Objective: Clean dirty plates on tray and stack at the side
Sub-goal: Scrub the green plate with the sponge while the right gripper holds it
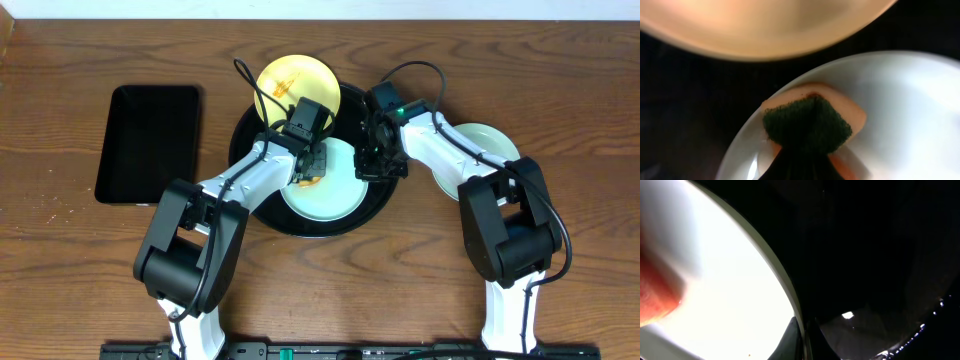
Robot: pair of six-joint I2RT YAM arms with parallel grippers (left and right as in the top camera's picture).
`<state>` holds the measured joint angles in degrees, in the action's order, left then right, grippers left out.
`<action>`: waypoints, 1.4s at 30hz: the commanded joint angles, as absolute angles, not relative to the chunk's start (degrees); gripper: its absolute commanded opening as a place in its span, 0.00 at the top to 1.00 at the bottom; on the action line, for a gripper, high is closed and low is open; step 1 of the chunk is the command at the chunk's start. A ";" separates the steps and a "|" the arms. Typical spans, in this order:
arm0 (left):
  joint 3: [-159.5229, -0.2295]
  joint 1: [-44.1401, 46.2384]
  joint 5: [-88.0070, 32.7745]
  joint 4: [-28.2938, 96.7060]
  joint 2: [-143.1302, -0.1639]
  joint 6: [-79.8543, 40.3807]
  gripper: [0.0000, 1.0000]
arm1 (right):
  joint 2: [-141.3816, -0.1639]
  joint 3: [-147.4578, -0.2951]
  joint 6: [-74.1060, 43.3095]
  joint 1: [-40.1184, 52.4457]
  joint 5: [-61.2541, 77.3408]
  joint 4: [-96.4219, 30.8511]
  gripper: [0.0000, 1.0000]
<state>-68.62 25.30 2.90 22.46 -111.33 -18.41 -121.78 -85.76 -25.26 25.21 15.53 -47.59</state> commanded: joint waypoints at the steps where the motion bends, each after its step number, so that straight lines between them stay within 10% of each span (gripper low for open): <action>1: -67.83 24.71 6.20 29.98 -113.06 -24.14 0.93 | -123.20 -85.32 -25.41 26.57 15.09 -47.59 0.99; 13: -67.83 24.99 -30.46 30.61 -113.06 -27.40 0.93 | -123.20 -85.32 -25.41 26.57 15.09 -47.59 0.99; 31: -67.83 25.04 11.46 28.93 -113.06 -31.44 0.93 | -123.20 -85.32 -25.21 26.57 15.09 -47.59 0.99; 42: -68.82 24.99 -7.62 41.21 -113.03 -34.39 0.92 | -123.20 -85.32 -24.62 26.57 16.01 -47.64 0.99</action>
<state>-70.72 25.23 1.69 38.54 -110.98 -33.30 -121.99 -85.76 -25.23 26.26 16.93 -46.89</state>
